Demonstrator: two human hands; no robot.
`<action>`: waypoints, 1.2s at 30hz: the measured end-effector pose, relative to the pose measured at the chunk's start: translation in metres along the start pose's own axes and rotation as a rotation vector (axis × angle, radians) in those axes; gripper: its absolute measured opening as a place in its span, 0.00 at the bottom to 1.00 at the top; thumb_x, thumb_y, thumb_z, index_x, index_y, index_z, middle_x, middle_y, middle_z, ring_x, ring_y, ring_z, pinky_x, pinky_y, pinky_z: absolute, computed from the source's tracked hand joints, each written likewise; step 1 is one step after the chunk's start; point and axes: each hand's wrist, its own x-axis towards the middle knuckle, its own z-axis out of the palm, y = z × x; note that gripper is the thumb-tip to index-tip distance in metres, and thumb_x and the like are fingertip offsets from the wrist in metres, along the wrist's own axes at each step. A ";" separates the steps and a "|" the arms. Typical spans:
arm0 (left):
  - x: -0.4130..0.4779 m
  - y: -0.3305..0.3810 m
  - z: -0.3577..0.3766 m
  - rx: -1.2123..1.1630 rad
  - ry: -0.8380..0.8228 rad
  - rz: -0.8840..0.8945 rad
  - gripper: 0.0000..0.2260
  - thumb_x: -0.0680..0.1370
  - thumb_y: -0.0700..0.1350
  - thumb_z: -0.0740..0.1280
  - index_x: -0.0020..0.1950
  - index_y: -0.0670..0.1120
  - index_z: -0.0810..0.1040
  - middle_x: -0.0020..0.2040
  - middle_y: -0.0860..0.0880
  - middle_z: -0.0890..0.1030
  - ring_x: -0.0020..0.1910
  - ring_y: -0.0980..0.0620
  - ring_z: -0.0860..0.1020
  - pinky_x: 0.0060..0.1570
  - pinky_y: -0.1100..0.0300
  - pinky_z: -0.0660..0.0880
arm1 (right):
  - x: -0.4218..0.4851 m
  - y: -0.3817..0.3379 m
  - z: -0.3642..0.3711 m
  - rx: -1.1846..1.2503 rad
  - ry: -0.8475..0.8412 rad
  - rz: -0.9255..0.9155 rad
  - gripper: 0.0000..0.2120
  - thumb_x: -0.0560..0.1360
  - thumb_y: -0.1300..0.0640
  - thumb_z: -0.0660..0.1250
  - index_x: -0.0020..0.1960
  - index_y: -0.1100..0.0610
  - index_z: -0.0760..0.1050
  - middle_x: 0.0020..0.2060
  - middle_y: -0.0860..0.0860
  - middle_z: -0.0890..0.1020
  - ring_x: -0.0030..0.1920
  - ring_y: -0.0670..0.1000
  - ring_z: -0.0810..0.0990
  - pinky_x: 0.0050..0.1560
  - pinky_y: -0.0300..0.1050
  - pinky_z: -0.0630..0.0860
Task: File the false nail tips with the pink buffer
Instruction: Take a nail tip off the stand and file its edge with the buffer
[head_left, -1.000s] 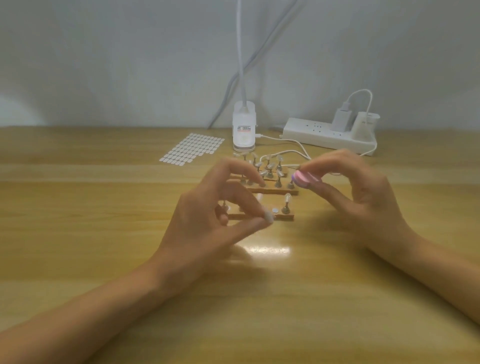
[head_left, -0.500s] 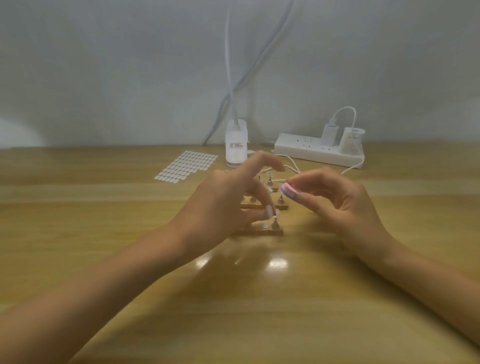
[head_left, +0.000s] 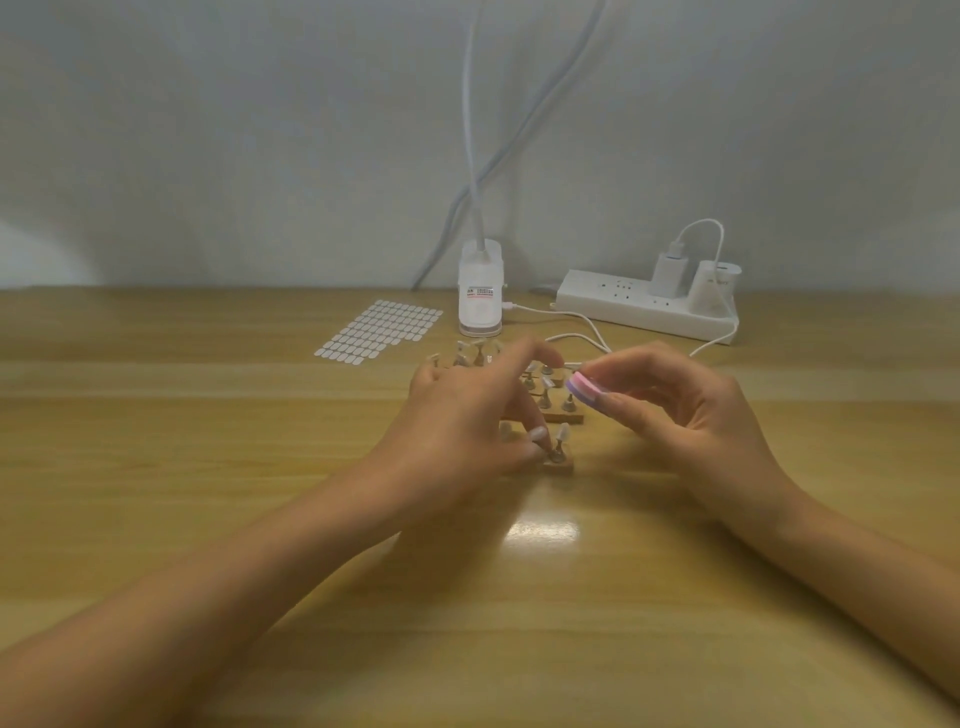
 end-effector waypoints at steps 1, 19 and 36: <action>0.000 0.000 0.000 -0.006 -0.011 -0.008 0.27 0.73 0.45 0.76 0.68 0.59 0.69 0.42 0.62 0.83 0.52 0.60 0.80 0.70 0.43 0.66 | 0.000 0.000 0.000 0.004 0.001 0.004 0.07 0.75 0.55 0.74 0.53 0.52 0.84 0.49 0.50 0.85 0.53 0.52 0.84 0.57 0.52 0.80; -0.011 0.019 0.018 0.404 0.253 0.403 0.13 0.73 0.38 0.76 0.54 0.47 0.78 0.41 0.55 0.84 0.43 0.51 0.83 0.55 0.49 0.71 | 0.003 0.001 -0.003 0.110 0.185 0.054 0.09 0.76 0.51 0.72 0.56 0.50 0.82 0.51 0.46 0.86 0.54 0.46 0.83 0.53 0.36 0.78; -0.048 -0.007 0.009 -0.818 0.177 -0.012 0.21 0.71 0.36 0.79 0.56 0.54 0.76 0.40 0.47 0.85 0.41 0.48 0.86 0.30 0.60 0.79 | -0.010 -0.009 0.010 -0.176 -0.035 -0.303 0.09 0.78 0.54 0.70 0.58 0.51 0.81 0.51 0.47 0.83 0.53 0.54 0.82 0.54 0.49 0.79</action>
